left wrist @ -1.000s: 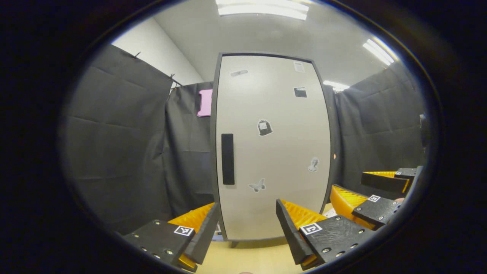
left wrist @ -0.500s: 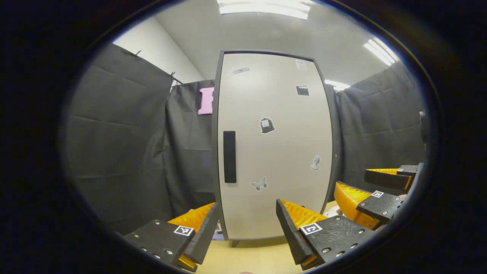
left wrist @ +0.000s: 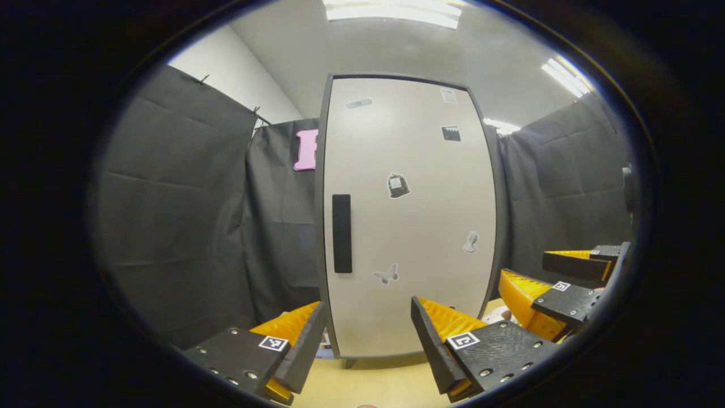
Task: Open the cabinet door with the right hand, grasp the bottle in the cabinet with the left hand and place it on the coaster, then close the cabinet door with the right hand.
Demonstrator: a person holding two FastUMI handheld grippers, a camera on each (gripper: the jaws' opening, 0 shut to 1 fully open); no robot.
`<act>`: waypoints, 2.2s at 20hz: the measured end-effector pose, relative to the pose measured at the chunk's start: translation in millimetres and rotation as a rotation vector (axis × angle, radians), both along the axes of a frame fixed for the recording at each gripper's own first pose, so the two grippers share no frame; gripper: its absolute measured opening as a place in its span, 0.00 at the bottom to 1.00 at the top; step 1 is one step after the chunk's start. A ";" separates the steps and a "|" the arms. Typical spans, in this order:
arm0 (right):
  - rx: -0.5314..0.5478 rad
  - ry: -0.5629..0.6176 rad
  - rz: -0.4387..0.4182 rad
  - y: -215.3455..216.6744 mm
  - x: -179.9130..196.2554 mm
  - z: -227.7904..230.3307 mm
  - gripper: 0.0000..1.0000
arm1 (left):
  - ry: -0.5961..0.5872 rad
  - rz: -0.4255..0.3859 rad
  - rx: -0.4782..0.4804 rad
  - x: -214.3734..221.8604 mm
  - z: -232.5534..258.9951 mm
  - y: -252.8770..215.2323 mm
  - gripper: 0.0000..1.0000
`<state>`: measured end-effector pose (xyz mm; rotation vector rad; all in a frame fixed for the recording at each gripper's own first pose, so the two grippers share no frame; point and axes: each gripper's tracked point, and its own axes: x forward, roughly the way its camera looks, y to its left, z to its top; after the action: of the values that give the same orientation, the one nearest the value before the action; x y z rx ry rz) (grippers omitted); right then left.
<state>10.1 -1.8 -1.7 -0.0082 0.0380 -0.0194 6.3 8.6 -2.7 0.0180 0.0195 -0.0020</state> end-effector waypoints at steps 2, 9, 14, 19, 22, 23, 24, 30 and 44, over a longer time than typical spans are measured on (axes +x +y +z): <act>0.000 -0.003 0.004 0.6 3.3 1.4 0.95 | -0.004 0.006 0.002 -2.4 -0.1 3.0 0.86; -0.007 -0.036 0.043 11.2 20.1 20.0 0.95 | 0.000 0.015 0.005 -25.4 -9.4 20.1 0.85; 0.007 -0.072 0.102 46.0 45.5 42.8 0.95 | 0.017 0.045 0.038 -52.5 -25.0 41.6 0.86; 0.033 -0.131 0.160 109.7 73.5 72.3 0.95 | 0.032 0.100 0.028 -90.0 -46.1 63.3 0.85; 0.027 -0.134 0.223 158.5 89.2 76.9 0.96 | 0.058 0.129 0.021 -112.4 -59.6 76.9 0.86; 0.021 -0.131 0.238 171.8 95.2 77.3 0.96 | 0.070 0.137 0.016 -120.5 -66.2 80.7 0.86; 0.005 -0.122 0.246 183.0 102.5 76.4 0.96 | 0.080 0.153 0.015 -128.1 -71.1 86.4 0.86; -0.024 -0.035 0.223 213.2 147.8 56.6 0.93 | 0.129 0.221 -0.006 -184.5 -97.8 106.7 0.86; 0.018 0.048 0.346 228.1 166.3 32.4 0.22 | 0.119 0.269 -0.015 -192.1 -95.7 130.2 0.86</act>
<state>176.4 226.3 30.7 0.0024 0.0848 0.3267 -185.8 138.8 -98.3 0.0004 0.1405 0.2659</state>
